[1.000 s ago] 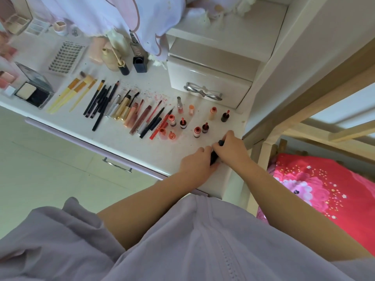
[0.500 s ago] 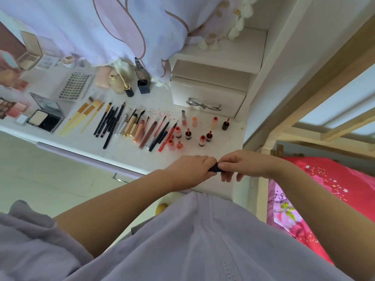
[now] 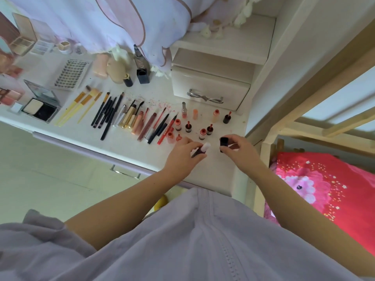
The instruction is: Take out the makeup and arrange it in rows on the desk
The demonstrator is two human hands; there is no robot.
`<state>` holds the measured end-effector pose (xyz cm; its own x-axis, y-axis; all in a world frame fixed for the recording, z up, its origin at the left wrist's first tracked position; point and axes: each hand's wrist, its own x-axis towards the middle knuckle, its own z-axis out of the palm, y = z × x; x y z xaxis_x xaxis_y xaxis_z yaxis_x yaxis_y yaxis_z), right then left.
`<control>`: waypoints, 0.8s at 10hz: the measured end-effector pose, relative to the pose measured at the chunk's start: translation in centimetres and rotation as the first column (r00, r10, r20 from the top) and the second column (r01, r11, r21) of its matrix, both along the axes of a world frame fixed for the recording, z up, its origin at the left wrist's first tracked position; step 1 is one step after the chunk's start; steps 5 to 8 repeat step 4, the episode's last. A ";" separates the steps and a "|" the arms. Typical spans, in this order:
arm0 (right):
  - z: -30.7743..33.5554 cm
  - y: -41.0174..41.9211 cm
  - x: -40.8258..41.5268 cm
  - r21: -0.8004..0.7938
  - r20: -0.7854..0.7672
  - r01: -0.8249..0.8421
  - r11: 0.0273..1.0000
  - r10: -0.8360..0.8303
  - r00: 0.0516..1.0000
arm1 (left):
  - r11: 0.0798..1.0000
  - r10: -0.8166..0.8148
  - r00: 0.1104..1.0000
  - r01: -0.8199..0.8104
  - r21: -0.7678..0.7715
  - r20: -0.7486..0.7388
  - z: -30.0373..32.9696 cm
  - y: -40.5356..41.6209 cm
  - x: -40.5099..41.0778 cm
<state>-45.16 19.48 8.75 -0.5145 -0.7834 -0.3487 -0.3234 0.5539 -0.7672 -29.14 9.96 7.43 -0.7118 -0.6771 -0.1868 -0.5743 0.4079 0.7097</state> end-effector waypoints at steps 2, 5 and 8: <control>-3.4 -1.9 1.1 0.013 -0.174 -0.082 0.997 0.083 0.981 | 0.989 0.147 0.988 -0.148 -0.026 -0.040 -1.4 0.3 -1.3; -4.1 -2.0 0.8 0.030 -0.205 -0.153 0.988 0.156 0.966 | 0.984 0.178 0.983 -0.179 -0.014 -0.041 -1.9 0.6 -2.1; -4.1 -2.0 0.8 0.030 -0.205 -0.153 0.988 0.156 0.966 | 0.984 0.178 0.983 -0.179 -0.014 -0.041 -1.9 0.6 -2.1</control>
